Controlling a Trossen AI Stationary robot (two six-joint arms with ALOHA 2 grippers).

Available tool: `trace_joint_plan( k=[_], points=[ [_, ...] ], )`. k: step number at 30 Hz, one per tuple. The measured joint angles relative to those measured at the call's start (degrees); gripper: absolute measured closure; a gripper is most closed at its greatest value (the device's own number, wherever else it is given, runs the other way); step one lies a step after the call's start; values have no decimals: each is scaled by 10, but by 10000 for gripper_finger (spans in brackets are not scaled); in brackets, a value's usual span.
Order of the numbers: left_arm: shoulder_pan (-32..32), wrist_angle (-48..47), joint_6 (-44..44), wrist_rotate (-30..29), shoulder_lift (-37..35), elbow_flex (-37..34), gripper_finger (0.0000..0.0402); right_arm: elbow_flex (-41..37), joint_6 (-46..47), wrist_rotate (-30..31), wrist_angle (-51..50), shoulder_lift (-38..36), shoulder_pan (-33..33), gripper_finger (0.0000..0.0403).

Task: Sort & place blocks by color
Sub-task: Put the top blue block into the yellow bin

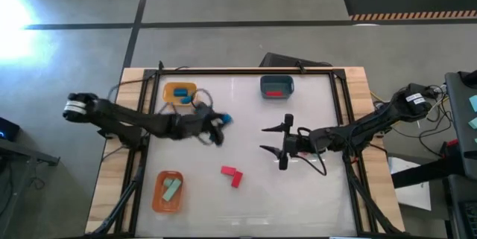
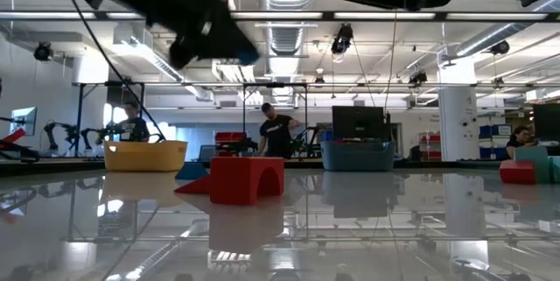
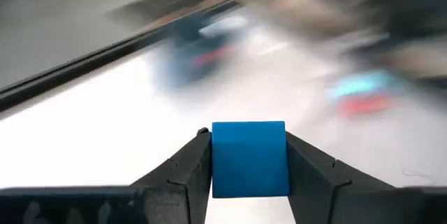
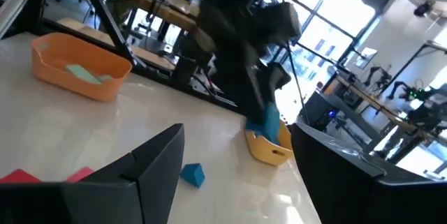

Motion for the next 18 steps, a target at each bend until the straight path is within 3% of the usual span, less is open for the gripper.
trace_joint_plan(
  k=[4, 7, 11, 18],
  points=[
    [90, -321, -134, -79, -55, 22, 269, 0, 2, 0, -4, 0, 0, 149],
    [166, -455, -186, -63, -70, 12, 269, 0, 1, 0, -3, 0, 0, 149],
    [241, -467, -150, -8, -72, -11, 269, 0, -7, 0, -3, 0, 0, 149],
    [342, -460, -77, -17, -51, -17, 269, 0, -14, 0, -3, 0, 0, 149]
  ],
)
